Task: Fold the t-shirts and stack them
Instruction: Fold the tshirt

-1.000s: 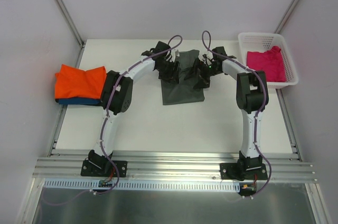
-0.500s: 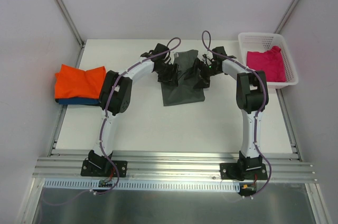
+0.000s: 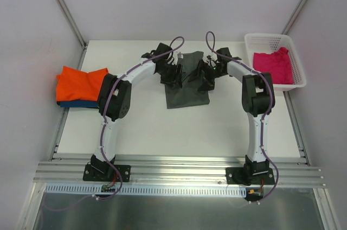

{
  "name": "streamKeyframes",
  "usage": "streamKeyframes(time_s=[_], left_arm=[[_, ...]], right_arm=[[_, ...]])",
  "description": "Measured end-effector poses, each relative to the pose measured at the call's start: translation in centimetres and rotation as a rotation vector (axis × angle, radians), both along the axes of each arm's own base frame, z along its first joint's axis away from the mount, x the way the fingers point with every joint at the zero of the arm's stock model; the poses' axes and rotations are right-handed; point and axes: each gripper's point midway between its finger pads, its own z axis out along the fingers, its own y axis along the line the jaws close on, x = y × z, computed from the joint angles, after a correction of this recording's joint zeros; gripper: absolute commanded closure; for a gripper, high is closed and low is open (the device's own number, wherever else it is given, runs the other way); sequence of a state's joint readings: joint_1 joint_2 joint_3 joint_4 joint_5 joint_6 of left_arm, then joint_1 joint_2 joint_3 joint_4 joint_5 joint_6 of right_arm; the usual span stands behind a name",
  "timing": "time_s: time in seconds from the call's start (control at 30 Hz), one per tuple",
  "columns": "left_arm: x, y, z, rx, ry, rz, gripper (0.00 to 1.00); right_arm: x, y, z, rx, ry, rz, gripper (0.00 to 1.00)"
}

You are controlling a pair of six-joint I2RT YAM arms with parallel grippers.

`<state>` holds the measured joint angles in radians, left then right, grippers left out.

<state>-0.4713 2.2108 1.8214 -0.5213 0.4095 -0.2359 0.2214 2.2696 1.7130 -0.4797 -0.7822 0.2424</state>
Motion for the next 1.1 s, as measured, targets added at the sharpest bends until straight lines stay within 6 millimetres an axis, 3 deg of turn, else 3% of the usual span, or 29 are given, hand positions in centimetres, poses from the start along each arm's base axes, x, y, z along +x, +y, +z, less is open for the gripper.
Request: streamKeyframes(time_s=[0.53, 0.87, 1.1], left_arm=[[-0.1, 0.1, -3.1, 0.027, 0.054, 0.002, 0.44], [3.1, -0.8, -2.9, 0.028, -0.012, 0.021, 0.43], [5.0, -0.3, -1.9, 0.036, -0.064, 0.053, 0.43]], right_arm=[[-0.1, 0.2, 0.0, -0.001, -0.002, 0.007, 0.09], [-0.3, 0.0, -0.2, -0.008, -0.022, 0.033, 0.09], [-0.8, -0.2, -0.4, -0.021, -0.039, 0.067, 0.09]])
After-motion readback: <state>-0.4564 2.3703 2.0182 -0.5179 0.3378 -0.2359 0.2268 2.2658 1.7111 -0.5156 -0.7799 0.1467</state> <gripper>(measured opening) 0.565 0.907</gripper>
